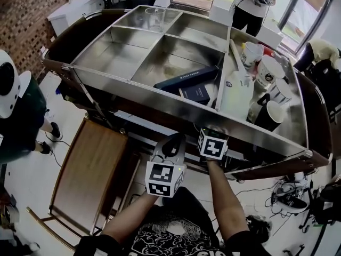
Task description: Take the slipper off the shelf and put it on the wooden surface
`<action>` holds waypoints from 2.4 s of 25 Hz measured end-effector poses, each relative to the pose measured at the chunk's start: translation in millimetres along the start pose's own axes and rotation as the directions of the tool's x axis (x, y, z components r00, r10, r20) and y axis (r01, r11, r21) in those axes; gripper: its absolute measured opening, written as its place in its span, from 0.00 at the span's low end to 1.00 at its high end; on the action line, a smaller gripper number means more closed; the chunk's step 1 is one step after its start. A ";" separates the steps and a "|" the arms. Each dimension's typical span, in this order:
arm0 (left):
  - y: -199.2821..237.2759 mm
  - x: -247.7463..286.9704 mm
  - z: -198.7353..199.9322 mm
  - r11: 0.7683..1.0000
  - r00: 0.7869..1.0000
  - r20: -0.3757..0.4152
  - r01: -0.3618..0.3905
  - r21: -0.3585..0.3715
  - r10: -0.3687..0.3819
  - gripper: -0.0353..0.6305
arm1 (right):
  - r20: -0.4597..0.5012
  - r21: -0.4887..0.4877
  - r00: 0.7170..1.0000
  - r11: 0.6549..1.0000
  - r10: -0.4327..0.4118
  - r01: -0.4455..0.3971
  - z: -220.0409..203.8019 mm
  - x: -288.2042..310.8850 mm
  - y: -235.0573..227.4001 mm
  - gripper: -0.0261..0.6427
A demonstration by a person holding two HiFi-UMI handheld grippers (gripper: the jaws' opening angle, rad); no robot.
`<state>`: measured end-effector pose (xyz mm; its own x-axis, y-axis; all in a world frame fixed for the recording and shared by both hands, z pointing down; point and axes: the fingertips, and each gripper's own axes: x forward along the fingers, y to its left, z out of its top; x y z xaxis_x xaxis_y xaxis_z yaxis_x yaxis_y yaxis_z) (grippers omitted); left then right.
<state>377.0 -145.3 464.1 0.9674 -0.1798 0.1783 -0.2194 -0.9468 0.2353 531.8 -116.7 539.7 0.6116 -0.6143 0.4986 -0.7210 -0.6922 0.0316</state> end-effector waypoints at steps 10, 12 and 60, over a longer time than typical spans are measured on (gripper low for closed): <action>-5.8 -24.0 -4.4 1.000 0.998 -0.056 0.007 0.015 -0.006 0.06 | 0.018 0.029 1.000 1.000 0.006 -0.006 -6.3 -55.4 20.3 0.05; -7.0 -30.9 -7.0 1.000 0.998 -0.065 0.008 0.023 -0.007 0.06 | 0.024 0.035 1.000 0.999 0.006 -0.007 -10.1 -68.2 25.7 0.05; 63.4 -273.6 -26.8 0.912 0.912 0.053 -0.402 -0.082 0.407 0.06 | 0.093 -0.174 0.915 0.911 0.394 -0.374 -66.4 -266.1 242.4 0.05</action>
<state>95.0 -149.0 455.9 0.7996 -0.5634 0.2081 -0.5995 -0.7692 0.2213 172.6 -95.9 472.2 0.3059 -0.8696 0.3876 -0.9423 -0.3346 -0.0069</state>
